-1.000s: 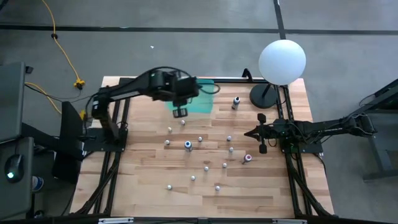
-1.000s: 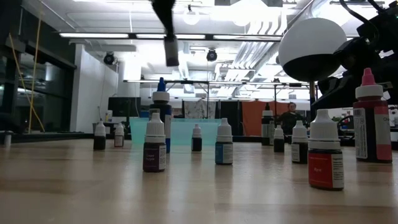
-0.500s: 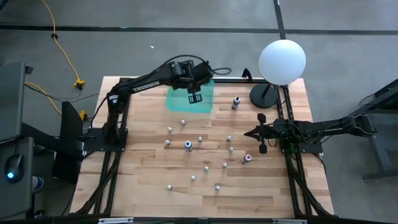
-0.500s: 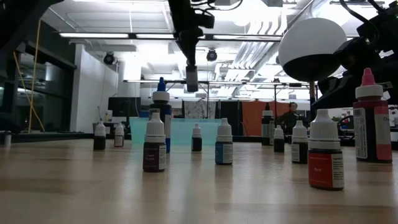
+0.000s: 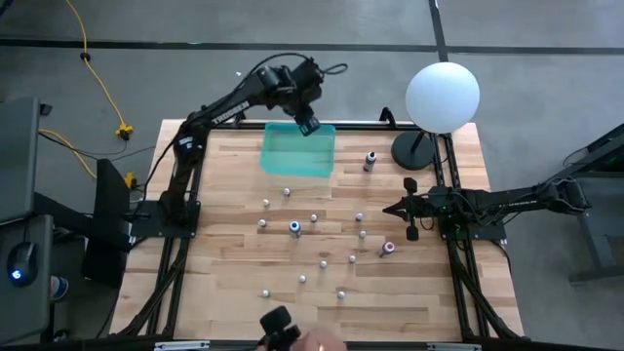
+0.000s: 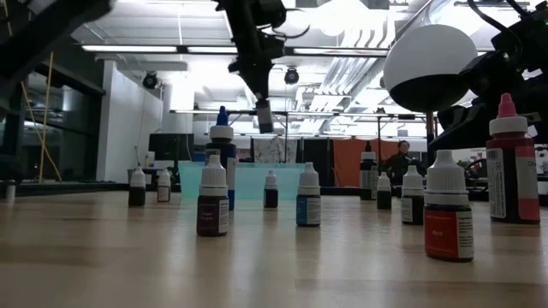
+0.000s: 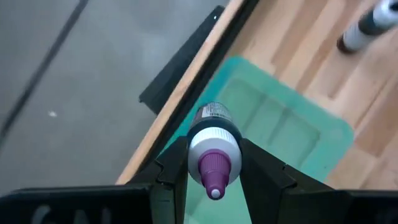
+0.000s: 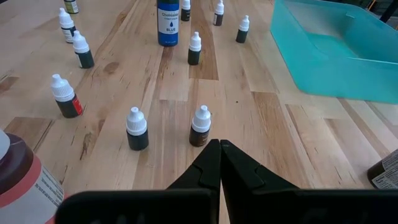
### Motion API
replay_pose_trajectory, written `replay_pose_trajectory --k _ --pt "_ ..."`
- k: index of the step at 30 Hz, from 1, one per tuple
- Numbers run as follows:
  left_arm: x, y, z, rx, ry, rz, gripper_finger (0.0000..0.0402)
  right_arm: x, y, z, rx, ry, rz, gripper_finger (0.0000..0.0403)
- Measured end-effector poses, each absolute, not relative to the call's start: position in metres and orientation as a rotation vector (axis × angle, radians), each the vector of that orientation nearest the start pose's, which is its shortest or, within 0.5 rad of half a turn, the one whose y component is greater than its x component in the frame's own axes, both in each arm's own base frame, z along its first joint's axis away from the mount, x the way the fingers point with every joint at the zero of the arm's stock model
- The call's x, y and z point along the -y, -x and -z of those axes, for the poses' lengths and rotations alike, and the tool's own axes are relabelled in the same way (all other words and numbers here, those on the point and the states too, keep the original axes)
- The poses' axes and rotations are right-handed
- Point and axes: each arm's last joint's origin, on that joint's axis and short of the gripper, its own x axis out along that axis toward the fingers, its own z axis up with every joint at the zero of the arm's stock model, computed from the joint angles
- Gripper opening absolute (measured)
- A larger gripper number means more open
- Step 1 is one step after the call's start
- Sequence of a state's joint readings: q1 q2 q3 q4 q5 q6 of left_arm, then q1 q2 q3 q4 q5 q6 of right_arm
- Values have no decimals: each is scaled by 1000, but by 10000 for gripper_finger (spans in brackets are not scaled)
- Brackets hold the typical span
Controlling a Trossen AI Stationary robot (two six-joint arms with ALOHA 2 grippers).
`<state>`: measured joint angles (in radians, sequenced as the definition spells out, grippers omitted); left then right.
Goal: Pick & Place food coloring
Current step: Put the big violet food coloring bottle into the blue transparent bin
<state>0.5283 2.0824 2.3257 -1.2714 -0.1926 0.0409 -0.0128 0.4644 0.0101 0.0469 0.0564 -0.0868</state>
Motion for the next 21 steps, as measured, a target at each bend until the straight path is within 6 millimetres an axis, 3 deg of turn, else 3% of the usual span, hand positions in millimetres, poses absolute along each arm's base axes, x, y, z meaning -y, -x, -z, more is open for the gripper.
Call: replay_pose_trajectory --k 9,21 --pt "-239 -382 -325 -1085 316 -598 104 3 -119 -130 -409 94 50 0" --pt "-234 -419 -277 -1158 212 -580 104 3 -119 -130 -409 94 50 0"
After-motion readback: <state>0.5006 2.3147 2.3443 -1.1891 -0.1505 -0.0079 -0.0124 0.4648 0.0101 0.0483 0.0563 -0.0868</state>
